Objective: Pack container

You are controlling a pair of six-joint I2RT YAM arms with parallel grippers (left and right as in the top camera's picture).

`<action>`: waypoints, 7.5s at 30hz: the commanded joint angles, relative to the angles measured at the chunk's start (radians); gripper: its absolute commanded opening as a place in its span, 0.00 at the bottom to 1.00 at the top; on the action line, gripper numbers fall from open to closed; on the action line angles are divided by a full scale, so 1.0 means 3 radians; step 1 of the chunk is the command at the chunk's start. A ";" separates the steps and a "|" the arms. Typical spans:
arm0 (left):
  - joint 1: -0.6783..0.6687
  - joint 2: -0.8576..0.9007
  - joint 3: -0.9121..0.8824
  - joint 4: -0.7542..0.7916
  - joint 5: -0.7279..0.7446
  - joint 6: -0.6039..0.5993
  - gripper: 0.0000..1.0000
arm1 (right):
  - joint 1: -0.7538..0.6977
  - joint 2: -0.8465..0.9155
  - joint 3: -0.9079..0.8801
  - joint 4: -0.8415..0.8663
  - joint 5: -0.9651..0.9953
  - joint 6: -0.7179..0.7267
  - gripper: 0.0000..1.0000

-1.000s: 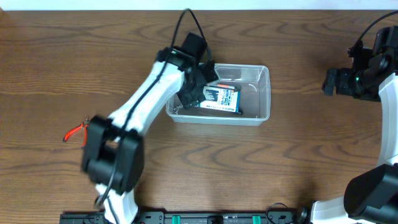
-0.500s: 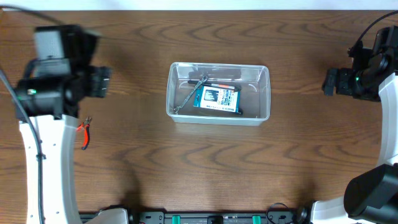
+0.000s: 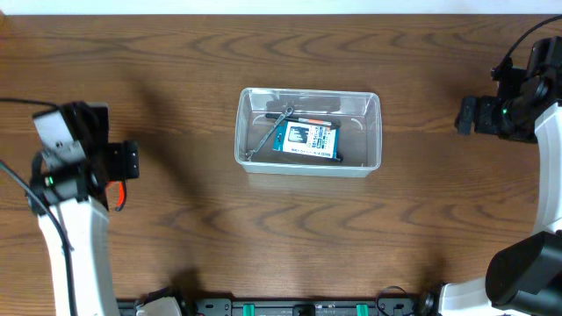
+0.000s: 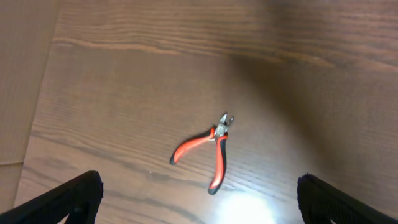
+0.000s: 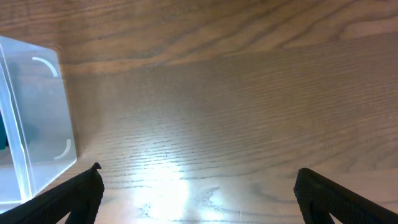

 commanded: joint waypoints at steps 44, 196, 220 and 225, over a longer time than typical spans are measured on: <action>0.0478 0.1799 -0.0591 0.0768 0.0483 -0.0167 0.99 | -0.0009 -0.0005 -0.0014 -0.0092 0.0050 -0.0076 0.99; -0.1087 -0.2323 -0.1035 0.0328 0.0317 0.0057 0.98 | 0.1072 -0.2804 -0.1742 0.0847 0.0637 0.0319 0.99; -0.1087 -0.3028 -0.1573 0.0225 0.0318 0.0056 0.98 | 0.1071 -0.3731 -0.2494 0.0100 0.1119 0.0478 0.99; -0.1087 -0.3028 -0.1573 0.0225 0.0318 0.0056 0.98 | 0.1071 -0.3731 -0.2494 0.0100 0.1119 0.0478 0.99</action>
